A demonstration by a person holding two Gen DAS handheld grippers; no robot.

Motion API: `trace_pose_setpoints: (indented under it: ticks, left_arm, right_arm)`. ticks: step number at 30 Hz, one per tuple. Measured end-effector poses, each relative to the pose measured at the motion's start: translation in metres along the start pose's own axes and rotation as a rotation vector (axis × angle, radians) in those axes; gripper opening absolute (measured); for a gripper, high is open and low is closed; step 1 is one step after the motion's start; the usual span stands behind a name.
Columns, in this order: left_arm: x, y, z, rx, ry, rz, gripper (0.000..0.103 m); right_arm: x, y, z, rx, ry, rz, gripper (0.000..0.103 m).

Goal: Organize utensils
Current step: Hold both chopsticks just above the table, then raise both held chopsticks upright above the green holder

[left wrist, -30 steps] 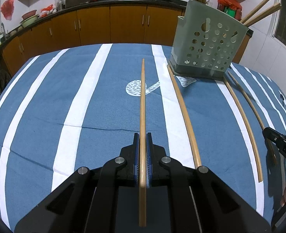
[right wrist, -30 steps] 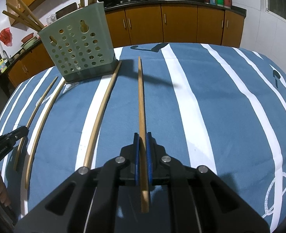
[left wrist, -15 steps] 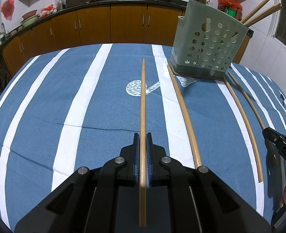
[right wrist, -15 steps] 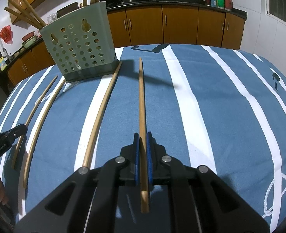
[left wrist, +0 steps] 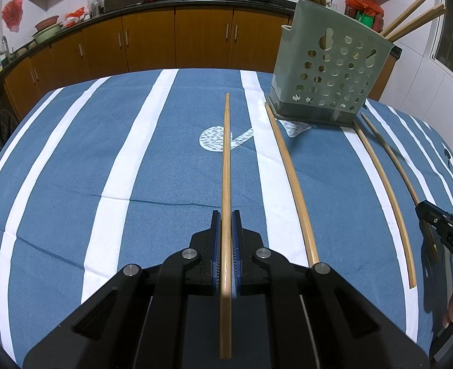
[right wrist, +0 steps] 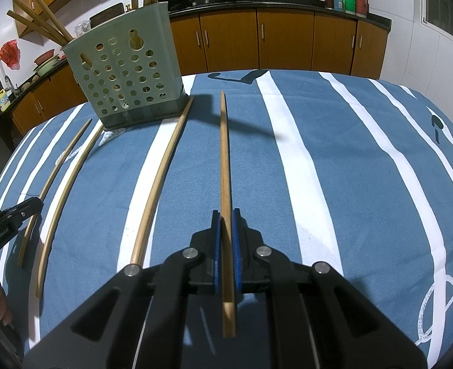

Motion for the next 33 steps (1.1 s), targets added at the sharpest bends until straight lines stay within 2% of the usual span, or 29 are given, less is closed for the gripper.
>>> trace_pose_setpoints:
  ticks: [12,17,22,27,33]
  left_arm:
    - [-0.001,0.000,0.002,0.000,0.003,-0.012,0.008]
    - [0.005,0.005,0.013,-0.008,-0.022,-0.005,0.008]
    - [0.025,0.011,0.036,-0.021,-0.092,0.010,0.008]
    - [0.056,0.020,0.072,-0.041,-0.209,0.040,0.008]
    - [0.084,0.025,0.096,-0.062,-0.297,0.065,0.007]
  right_arm:
    - [0.001,0.000,0.000,-0.006,0.001,0.010,0.008]
    - [0.012,0.000,0.014,0.000,-0.045,0.009,0.008]
    - [0.037,0.006,0.044,0.009,-0.136,0.033,0.008]
    - [0.065,0.011,0.079,0.025,-0.247,0.045,0.008]
    - [0.084,0.015,0.102,0.034,-0.322,0.057,0.008]
Point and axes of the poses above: each gripper's, at about its wrist camera, not at the fingertips, and z roughly against the way its jaws point, y to its left, x to its top, the point moved 5 cm from there along -z, roughly the way its jaws point, and after that the axes turned 12 degrees about x, right-handed, at the moved point
